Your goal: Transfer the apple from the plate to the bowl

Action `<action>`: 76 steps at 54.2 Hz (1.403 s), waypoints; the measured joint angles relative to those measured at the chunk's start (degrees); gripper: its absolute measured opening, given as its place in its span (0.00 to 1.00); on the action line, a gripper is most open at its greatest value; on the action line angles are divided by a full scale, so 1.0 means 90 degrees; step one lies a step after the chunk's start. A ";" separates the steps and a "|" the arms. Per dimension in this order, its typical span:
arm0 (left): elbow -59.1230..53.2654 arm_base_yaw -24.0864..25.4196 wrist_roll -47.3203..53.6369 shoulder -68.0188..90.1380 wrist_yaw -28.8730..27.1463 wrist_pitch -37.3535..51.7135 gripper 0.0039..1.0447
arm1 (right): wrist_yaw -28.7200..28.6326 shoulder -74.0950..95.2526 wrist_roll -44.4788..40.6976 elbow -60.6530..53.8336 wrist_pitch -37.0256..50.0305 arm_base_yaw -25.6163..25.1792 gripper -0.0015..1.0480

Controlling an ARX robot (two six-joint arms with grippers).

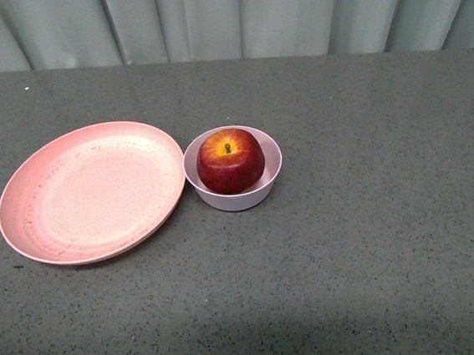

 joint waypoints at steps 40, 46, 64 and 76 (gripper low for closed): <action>0.0000 -0.0002 0.0000 -0.1673 0.0005 -0.1722 0.03 | 0.0000 0.0000 0.0000 0.0000 0.0000 0.0000 0.91; 0.0000 -0.0002 -0.0002 -0.1678 0.0002 -0.1722 0.13 | 0.0000 0.0000 0.0000 0.0000 0.0000 0.0000 0.91; 0.0000 0.0000 -0.0002 -0.1678 0.0002 -0.1722 0.72 | -0.0002 0.0000 0.0000 0.0000 0.0000 0.0000 0.91; 0.0000 -0.0002 0.0012 -0.1678 0.0002 -0.1722 0.94 | -0.0002 0.0000 0.0000 0.0000 0.0000 0.0000 0.91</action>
